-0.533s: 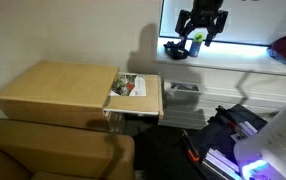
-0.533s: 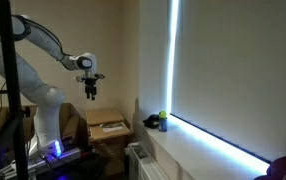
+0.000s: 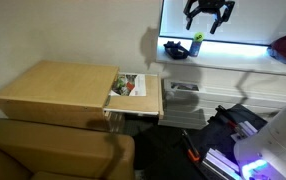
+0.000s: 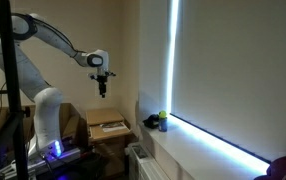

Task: Remove the yellow ball from the top of the blue container on the windowsill and place it on the nightstand

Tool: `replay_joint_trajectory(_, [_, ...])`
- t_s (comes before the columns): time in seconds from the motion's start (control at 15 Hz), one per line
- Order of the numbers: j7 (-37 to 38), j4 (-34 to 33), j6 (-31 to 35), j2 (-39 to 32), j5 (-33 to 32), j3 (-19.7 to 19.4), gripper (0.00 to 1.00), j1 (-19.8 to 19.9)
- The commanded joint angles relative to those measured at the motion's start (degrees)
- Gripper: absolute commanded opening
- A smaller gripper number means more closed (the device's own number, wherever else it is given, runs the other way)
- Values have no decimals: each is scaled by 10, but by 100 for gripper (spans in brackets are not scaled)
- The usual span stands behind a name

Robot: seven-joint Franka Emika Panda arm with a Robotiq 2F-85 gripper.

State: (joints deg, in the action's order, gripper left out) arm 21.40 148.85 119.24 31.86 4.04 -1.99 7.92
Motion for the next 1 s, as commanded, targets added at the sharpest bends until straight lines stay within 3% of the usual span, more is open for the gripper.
replay_joint_trajectory(0.0, [3, -113, -14, -92, 21, -55, 100, 49])
replay_joint_trajectory(0.07, [12, -144, -24, -105, 35, -66, 100, 53])
replay_joint_trajectory(0.13, [-1, -79, -2, -55, 16, -49, 100, 46])
replay_joint_trajectory(0.33, [0, -132, -9, -92, 28, -69, 100, 56])
replay_joint_trajectory(0.47, [59, -146, 20, -142, 1, -53, 100, 68])
replay_joint_trajectory(0.73, [146, -237, 108, -251, 35, -77, 100, 73])
replay_joint_trajectory(0.93, [216, -310, 167, -329, 22, -95, 100, 80])
